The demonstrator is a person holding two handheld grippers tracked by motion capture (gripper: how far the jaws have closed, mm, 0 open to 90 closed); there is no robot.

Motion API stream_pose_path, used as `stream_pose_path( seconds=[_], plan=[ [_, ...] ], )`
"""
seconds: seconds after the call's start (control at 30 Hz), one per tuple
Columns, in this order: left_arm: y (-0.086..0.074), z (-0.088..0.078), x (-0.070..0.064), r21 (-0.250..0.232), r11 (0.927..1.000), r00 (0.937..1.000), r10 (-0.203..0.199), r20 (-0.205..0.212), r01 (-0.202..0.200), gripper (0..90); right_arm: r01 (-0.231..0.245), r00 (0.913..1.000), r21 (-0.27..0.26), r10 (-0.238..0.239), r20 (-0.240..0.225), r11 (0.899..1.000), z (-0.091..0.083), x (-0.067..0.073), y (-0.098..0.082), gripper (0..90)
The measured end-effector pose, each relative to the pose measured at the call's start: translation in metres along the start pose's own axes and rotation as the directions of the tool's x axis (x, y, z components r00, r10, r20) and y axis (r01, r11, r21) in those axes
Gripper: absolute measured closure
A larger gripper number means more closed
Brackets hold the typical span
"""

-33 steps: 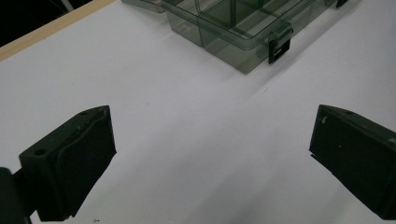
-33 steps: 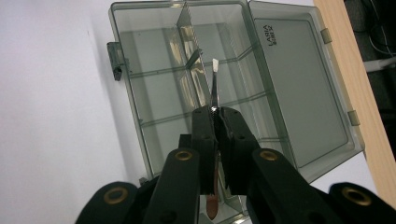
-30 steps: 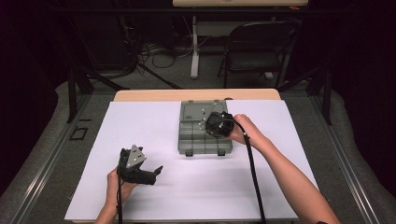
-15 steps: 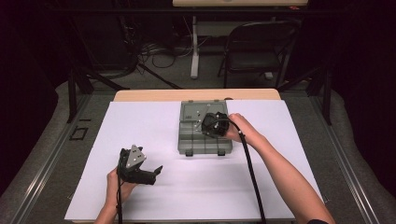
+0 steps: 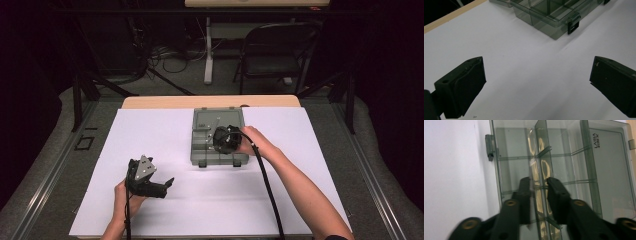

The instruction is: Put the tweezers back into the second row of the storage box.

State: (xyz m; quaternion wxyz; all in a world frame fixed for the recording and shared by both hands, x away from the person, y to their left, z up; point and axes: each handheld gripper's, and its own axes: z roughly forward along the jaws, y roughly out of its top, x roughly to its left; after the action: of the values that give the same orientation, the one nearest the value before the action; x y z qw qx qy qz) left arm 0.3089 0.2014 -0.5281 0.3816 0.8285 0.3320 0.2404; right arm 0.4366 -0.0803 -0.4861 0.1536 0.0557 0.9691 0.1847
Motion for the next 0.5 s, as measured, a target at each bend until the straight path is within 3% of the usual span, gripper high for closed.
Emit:
stream_pose_path(
  seconds=[0.17, 0.33, 0.5],
  plan=[
    [0.000, 0.000, 0.000, -0.002, 1.0000, 1.0000, 0.000, -0.002, 0.000, 0.2, -0.068, 0.9972, -0.067, 0.070, 0.026, 0.995, -0.009, -0.003, -0.004, 49.7],
    [0.000, 0.000, 0.000, -0.002, 1.0000, 1.0000, 0.000, 0.001, 0.000, 0.2, -0.161, 0.9857, -0.138, 0.166, 0.028, 0.977, -0.020, -0.003, -0.013, 28.5],
    [0.000, 0.001, -0.002, -0.003, 1.0000, 1.0000, -0.003, 0.002, 0.003, 0.2, -0.220, 0.9741, -0.173, 0.226, 0.016, 0.960, -0.027, -0.001, -0.025, 16.1]
  ],
)
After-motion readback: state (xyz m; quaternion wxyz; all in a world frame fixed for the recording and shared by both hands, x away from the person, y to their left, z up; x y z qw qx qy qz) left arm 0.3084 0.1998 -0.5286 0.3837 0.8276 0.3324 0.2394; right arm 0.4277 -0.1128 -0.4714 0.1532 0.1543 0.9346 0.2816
